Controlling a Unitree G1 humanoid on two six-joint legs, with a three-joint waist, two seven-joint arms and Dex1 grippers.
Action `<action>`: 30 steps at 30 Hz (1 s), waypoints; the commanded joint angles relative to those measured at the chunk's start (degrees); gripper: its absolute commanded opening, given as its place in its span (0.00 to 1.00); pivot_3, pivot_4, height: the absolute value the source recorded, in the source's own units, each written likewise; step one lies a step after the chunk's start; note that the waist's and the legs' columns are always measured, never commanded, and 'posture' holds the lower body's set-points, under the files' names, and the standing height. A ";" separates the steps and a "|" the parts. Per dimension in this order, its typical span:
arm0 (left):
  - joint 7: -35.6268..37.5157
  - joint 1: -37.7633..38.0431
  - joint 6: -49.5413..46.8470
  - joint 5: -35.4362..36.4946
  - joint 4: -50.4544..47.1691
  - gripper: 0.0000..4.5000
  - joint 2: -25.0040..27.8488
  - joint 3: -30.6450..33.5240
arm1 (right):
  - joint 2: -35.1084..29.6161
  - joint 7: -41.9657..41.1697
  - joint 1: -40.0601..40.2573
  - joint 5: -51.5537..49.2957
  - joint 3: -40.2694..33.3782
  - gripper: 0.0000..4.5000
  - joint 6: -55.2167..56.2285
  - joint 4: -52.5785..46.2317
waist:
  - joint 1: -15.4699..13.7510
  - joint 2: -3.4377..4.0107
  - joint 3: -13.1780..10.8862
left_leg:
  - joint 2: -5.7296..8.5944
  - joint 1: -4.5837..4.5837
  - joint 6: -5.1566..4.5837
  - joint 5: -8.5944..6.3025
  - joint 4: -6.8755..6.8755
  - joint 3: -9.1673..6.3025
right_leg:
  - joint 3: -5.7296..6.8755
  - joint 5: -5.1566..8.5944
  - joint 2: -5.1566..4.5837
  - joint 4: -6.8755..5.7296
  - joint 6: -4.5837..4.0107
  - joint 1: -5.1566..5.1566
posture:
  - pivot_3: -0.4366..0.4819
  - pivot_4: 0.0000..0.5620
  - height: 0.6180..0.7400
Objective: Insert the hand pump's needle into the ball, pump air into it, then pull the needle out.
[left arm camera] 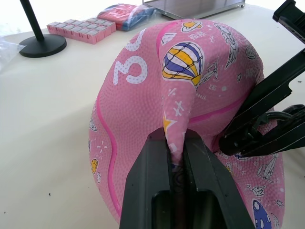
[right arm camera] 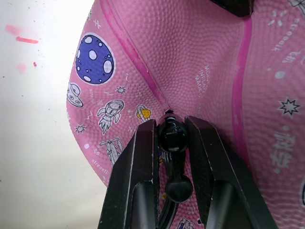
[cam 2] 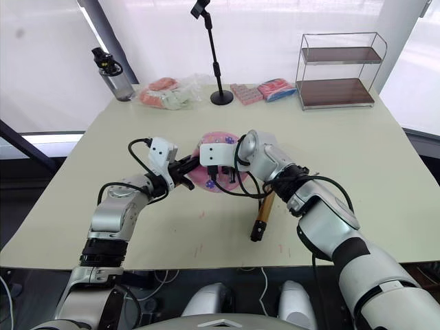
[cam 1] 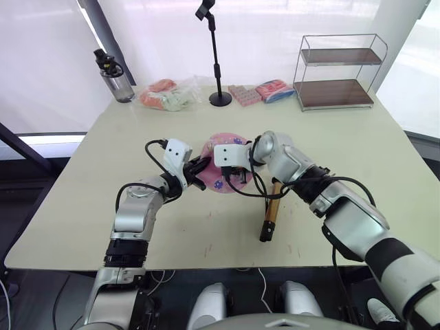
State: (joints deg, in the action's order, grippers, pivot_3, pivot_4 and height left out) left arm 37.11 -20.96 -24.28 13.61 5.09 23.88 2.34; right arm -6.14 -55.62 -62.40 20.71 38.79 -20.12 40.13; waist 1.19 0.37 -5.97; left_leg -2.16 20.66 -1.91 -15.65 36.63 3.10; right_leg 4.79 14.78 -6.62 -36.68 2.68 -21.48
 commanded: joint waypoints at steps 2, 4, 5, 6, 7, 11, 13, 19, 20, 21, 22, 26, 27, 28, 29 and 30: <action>2.74 2.43 -2.06 0.52 -0.05 0.00 -1.04 -3.97 | -0.79 4.62 4.41 6.15 4.00 0.09 -2.39 13.14 | 0.13 0.03 0.05 | 0.00 -0.05 0.00 0.00 -0.03 0.05 | -0.08 0.00 0.00 0.00 0.00 0.00 | 0.48 0.27 0.96; 2.69 2.33 -2.08 0.51 0.03 0.00 -1.09 -3.99 | -0.55 4.93 4.38 6.26 4.09 0.09 -2.04 14.10 | 0.32 0.05 0.09 | 0.00 -0.08 0.01 0.00 -0.07 0.07 | -0.12 0.00 0.00 0.00 0.00 0.00 | 0.48 0.27 0.96; 2.67 2.33 -2.09 0.52 0.03 0.00 -1.12 -3.98 | -0.40 5.08 4.38 6.30 4.12 0.09 -1.91 14.51 | 0.42 0.07 0.11 | 0.00 -0.08 0.01 0.00 -0.08 0.07 | -0.13 0.00 0.00 0.00 0.00 0.00 | 0.48 0.27 0.96; 2.65 2.35 -2.11 0.53 0.00 0.00 -1.14 -3.98 | -0.22 5.23 4.39 6.33 4.15 0.09 -1.79 14.93 | 0.56 0.09 0.13 | 0.00 -0.09 0.01 0.00 -0.09 0.07 | -0.14 0.00 0.00 0.00 0.00 0.00 | 0.48 0.27 0.96; 2.64 2.37 -2.12 0.54 -0.04 0.00 -1.14 -3.98 | -0.09 5.33 4.39 6.34 4.16 0.09 -1.71 15.21 | 0.64 0.13 0.15 | 0.00 -0.10 0.01 0.00 -0.10 0.07 | -0.16 0.00 0.00 0.00 0.00 0.00 | 0.48 0.27 0.96; 2.51 2.51 -2.25 0.63 -0.32 0.00 -1.22 -4.03 | 0.47 5.78 4.39 6.64 4.22 0.09 -1.21 16.62 | 0.80 0.22 0.21 | 0.00 -0.13 0.01 -0.01 -0.12 0.09 | -0.23 0.01 -0.01 0.00 -0.01 0.00 | 0.48 0.27 0.96; 2.46 2.58 -2.29 0.68 -0.41 0.00 -1.21 -4.00 | 0.74 5.68 4.49 6.76 4.22 0.09 -1.13 16.97 | 0.84 0.24 0.24 | 0.00 -0.17 0.01 -0.01 -0.13 0.13 | -0.29 0.01 0.00 0.00 0.00 -0.01 | 0.48 0.27 0.96; 2.37 2.81 -2.40 0.69 -0.71 0.00 -1.24 -3.87 | 1.71 6.24 4.59 7.31 4.09 0.09 -0.59 18.59 | 0.54 0.23 0.26 | 0.01 -0.71 0.32 -0.19 -0.18 0.14 | 0.10 -0.06 -0.56 0.00 0.11 0.04 | 0.48 0.27 0.96; 2.34 2.79 -2.42 0.70 -0.71 0.00 -1.26 -3.85 | 1.90 6.38 4.60 7.36 4.08 0.09 -0.45 18.98 | 0.52 0.24 0.26 | 0.01 -0.76 0.34 -0.20 -0.20 0.14 | 0.11 -0.06 -0.56 0.00 0.11 0.05 | 0.48 0.27 0.96; 2.31 2.78 -2.43 0.69 -0.71 0.00 -1.28 -3.84 | 2.07 6.54 4.64 7.42 4.08 0.09 -0.31 19.36 | 0.53 0.24 0.27 | 0.01 -0.81 0.36 -0.22 -0.21 0.14 | 0.12 -0.05 -0.56 0.00 0.11 0.05 | 0.48 0.27 0.96; 2.29 2.78 -2.44 0.68 -0.72 0.00 -1.29 -3.83 | 2.20 6.72 4.67 7.48 4.08 0.09 -0.17 19.70 | 0.55 0.24 0.28 | 0.01 -0.82 0.37 -0.22 -0.22 0.14 | 0.14 -0.05 -0.55 0.00 0.11 0.06 | 0.48 0.27 0.96; 2.29 2.92 -2.52 0.73 -0.88 0.00 -1.30 -3.77 | 2.88 7.50 4.53 7.60 3.95 0.09 0.28 21.01 | 0.58 0.26 0.32 | -0.04 -0.87 0.38 -0.23 -0.28 0.02 | 0.30 -0.05 -0.54 0.00 0.10 0.08 | 0.48 0.27 0.96; 2.30 2.85 -2.51 0.69 -0.78 0.00 -1.33 -3.74 | 3.09 7.71 4.41 7.58 3.85 0.09 0.39 21.35 | 0.58 0.28 0.33 | -0.04 -0.89 0.39 -0.23 -0.33 -0.06 | 0.38 -0.05 -0.55 0.00 0.09 0.08 | 0.48 0.27 0.96; 2.33 2.83 -2.50 0.66 -0.74 0.00 -1.35 -3.73 | 3.27 7.93 4.31 7.57 3.76 0.09 0.49 21.67 | 0.58 0.29 0.33 | -0.04 -0.89 0.39 -0.23 -0.34 -0.15 | 0.47 -0.05 -0.55 0.00 0.09 0.08 | 0.48 0.27 0.96; 2.37 2.82 -2.51 0.64 -0.72 0.00 -1.37 -3.70 | 3.40 8.09 4.24 7.57 3.73 0.09 0.59 21.94 | 0.58 0.30 0.33 | -0.03 -0.89 0.40 -0.24 -0.34 -0.24 | 0.56 -0.05 -0.55 0.00 0.09 0.08 | 0.48 0.27 0.96; 2.39 2.83 -2.50 0.61 -0.71 0.00 -1.38 -3.66 | 3.51 8.22 4.22 7.57 3.72 0.09 0.68 22.19 | 0.58 0.30 0.33 | -0.03 -0.89 0.41 -0.25 -0.34 -0.31 | 0.62 -0.05 -0.55 0.00 0.09 0.08 | 0.48 0.27 0.96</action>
State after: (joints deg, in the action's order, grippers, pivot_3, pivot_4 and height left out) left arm 36.23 -19.87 -25.20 13.42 5.09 24.11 3.79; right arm -0.70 -50.62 -63.96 22.55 38.79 -15.69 49.34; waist 1.77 0.67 -5.64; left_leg -2.20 19.76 -1.48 -15.90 36.28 2.70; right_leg 5.49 14.73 -7.17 -36.68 2.77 -21.40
